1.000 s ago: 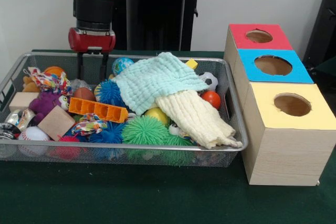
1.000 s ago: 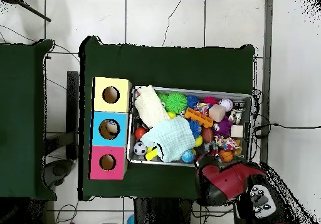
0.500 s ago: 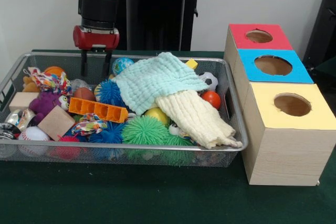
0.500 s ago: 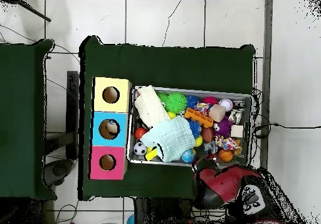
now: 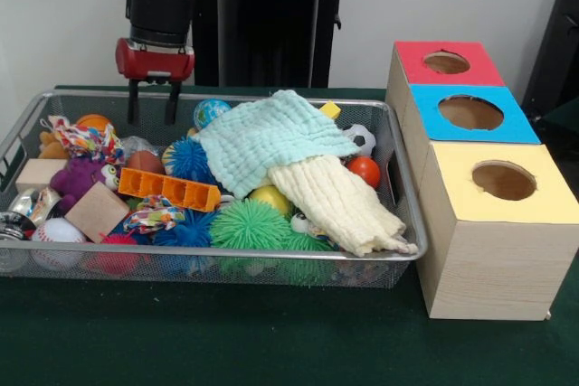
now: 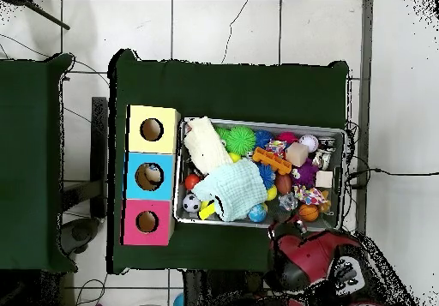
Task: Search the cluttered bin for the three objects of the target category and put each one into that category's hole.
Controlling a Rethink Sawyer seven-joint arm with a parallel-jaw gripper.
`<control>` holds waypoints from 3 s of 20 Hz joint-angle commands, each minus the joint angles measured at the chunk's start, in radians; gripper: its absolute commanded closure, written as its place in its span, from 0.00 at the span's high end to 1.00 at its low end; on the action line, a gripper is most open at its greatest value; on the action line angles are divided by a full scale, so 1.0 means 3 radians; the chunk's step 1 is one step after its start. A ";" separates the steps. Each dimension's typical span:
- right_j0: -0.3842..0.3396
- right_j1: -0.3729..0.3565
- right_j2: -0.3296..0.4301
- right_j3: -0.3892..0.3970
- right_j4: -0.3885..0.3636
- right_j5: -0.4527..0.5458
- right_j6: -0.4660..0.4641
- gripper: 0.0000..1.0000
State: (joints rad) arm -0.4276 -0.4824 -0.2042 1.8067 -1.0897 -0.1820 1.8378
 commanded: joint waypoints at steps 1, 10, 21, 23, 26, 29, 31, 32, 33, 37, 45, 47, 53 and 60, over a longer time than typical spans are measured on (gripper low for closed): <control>0.0159 0.0151 -0.0106 -0.0433 0.0182 -0.0221 0.0148 1.00; 0.0098 0.0092 -0.0032 -0.0442 0.0099 -0.0161 0.0214 1.00; -0.0014 0.0048 0.0108 -0.0475 0.0007 -0.0112 0.0255 1.00; -0.0055 0.0001 0.0175 -0.0449 -0.0047 -0.0064 0.0263 1.00; -0.0085 -0.0036 0.0230 -0.0421 -0.0066 -0.0029 0.0270 1.00; -0.0149 -0.0040 0.0300 -0.0412 -0.0100 -0.0011 0.0271 1.00; -0.0186 -0.0042 0.0347 -0.0417 -0.0117 0.0006 0.0263 1.00; -0.0215 -0.0051 0.0387 -0.0410 -0.0138 0.0029 0.0259 1.00; -0.0229 -0.0049 0.0399 -0.0409 -0.0138 0.0025 0.0257 1.00; -0.0311 -0.0048 0.0501 -0.0373 -0.0168 0.0055 0.0254 1.00; -0.0389 -0.0052 0.0659 -0.0246 -0.0088 0.0137 0.0277 1.00; -0.0413 -0.0056 0.0706 -0.0227 -0.0087 0.0174 0.0270 1.00; -0.0785 -0.0212 0.1194 -0.0029 -0.0140 0.0520 0.0103 1.00; -0.0962 -0.0229 0.1369 0.0032 -0.0121 0.0616 -0.0010 1.00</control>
State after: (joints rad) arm -0.6782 -0.5411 0.0407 1.7746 -1.1034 -0.1241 1.8378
